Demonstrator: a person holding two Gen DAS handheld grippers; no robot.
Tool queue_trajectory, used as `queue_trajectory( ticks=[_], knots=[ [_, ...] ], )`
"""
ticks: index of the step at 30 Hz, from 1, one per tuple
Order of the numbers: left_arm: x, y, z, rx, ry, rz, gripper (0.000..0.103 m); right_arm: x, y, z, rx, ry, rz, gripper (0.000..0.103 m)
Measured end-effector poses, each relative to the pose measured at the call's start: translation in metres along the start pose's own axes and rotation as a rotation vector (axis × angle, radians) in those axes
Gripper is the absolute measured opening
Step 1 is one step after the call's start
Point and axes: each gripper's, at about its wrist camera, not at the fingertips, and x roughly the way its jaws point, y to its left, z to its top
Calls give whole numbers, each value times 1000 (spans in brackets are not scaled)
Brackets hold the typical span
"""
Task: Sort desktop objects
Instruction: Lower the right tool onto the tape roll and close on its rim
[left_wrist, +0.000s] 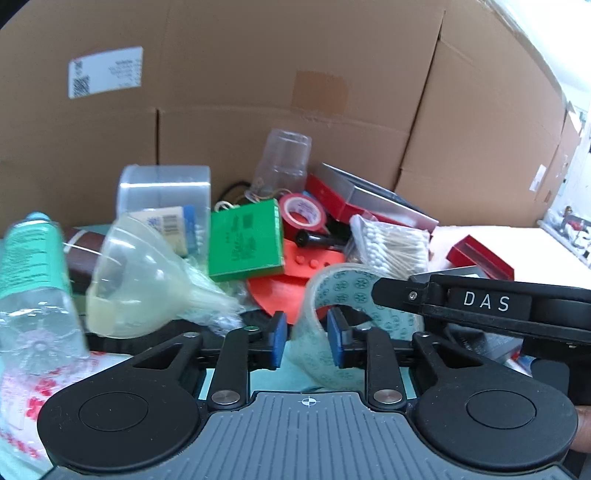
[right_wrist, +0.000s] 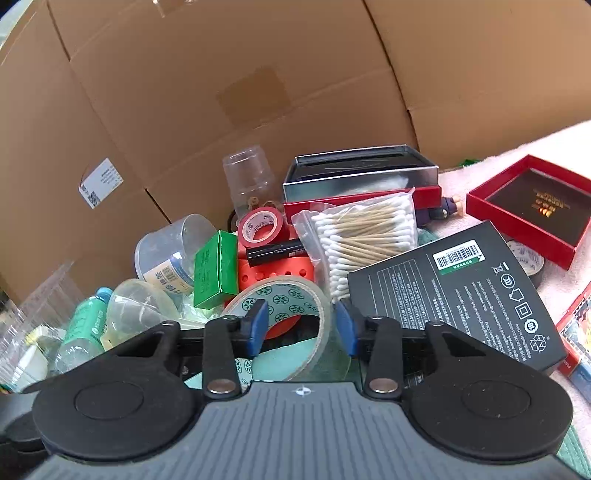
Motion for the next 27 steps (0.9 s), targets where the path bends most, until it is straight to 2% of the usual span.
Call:
queue_trajectory(
  ticks=[2,7,12,15,16,17,20,27],
  knots=[
    [5,0,1,-11,16,-14,28,0,0,0,2,1,1,43],
    [16,-2,2,-13,35,4,30,3,8,-1,-52,0,-33,43],
    [22,1,1,-25,48,11,26,13,17,0,-115,-17,-74,41],
    [24,-1,0,6,46,37,19,21,25,-1,-196,-31,-133,37],
    [23,-3,0,21,43,53,17,22,26,-1,-215,-20,-134,32],
    [22,-4,0,35,44,66,17,25,26,0,-222,5,-133,23],
    [21,-6,-1,65,43,68,16,23,23,0,-238,26,-129,20],
    [17,-3,0,50,37,52,14,13,16,-3,-180,26,-104,19]
  ],
)
